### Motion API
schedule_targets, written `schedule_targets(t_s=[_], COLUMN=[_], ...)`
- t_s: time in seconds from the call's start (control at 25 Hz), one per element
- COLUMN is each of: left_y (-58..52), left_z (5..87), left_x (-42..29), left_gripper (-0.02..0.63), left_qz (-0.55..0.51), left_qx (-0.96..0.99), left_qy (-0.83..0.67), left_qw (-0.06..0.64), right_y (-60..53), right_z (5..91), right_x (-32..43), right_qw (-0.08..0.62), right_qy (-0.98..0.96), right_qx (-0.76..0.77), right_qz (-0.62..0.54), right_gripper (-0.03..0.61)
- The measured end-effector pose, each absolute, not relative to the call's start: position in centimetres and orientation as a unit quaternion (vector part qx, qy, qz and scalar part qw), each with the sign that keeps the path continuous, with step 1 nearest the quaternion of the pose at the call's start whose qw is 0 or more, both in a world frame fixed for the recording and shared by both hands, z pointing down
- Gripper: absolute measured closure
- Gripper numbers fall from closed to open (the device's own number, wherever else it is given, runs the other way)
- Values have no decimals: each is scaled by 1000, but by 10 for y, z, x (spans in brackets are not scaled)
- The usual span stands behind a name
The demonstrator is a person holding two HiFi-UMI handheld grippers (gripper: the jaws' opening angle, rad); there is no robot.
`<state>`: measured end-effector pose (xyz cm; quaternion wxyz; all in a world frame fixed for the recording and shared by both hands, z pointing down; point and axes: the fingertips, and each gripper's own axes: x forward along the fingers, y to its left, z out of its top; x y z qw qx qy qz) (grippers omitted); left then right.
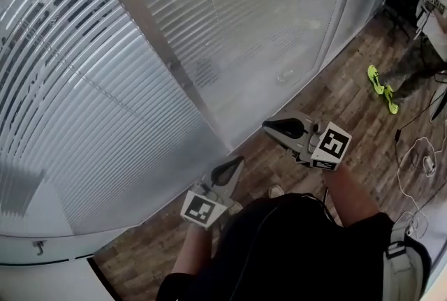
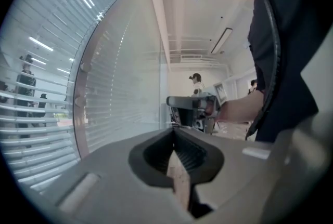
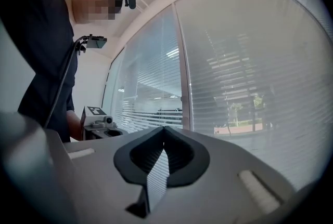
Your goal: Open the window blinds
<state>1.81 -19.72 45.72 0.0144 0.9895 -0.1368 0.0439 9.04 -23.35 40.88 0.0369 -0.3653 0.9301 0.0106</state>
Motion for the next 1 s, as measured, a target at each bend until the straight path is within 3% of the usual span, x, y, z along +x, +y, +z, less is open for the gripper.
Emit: schedule_targets(t_s=[0.68, 1.0], left_y=[-196, -198], left_z=[451, 454], left_x=[73, 87], left_gripper=[609, 609], left_qz=[42, 48], left_qx=[984, 982], left_qy=[-173, -181], left_qw=[0, -6], right_y=[-202, -200], right_z=[451, 448], right_x=[145, 154], right_qw=[-7, 9], right_qy=[945, 950], right_qx=[-326, -310], right_qz=[-16, -16], right_gripper=[572, 572])
